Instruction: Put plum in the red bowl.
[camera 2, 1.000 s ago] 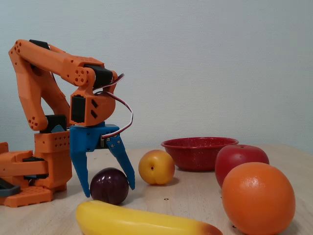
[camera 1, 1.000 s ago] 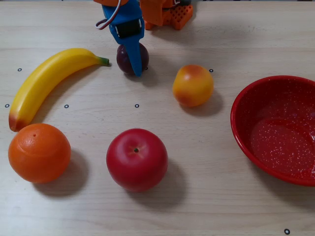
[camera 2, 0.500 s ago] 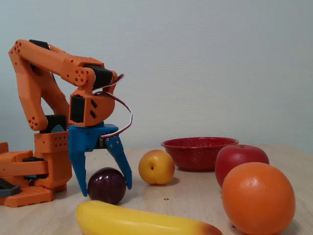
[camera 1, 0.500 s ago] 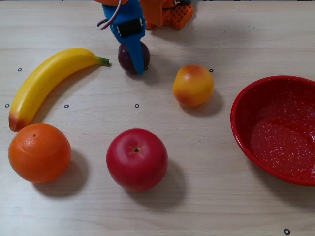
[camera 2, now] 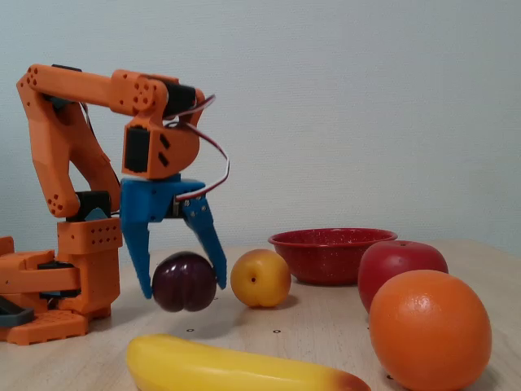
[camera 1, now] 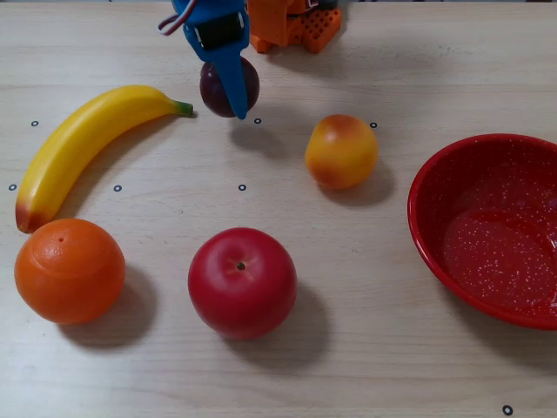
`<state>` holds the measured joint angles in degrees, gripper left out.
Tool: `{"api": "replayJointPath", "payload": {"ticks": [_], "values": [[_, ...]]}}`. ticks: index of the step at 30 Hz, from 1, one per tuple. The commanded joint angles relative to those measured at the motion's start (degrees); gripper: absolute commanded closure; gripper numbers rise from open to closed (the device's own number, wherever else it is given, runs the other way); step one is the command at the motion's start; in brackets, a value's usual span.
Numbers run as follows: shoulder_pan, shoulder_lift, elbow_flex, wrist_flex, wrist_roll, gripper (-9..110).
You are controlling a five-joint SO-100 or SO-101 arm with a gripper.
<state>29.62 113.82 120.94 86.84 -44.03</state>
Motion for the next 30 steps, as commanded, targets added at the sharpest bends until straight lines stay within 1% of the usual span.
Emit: {"api": "replayJointPath", "payload": {"ticks": [1,9,18,25,30], "values": [[0.8,0.9,-7.6,2.3,2.3,102],[-0.7,-2.0,-19.3,6.6,7.6,102],[-2.3,-3.2,-31.1,13.4,10.1,102],[-3.4,-3.2,-31.9,12.2,11.1,102],[-7.8,-3.3,-35.2,8.5,15.4,102]]}}
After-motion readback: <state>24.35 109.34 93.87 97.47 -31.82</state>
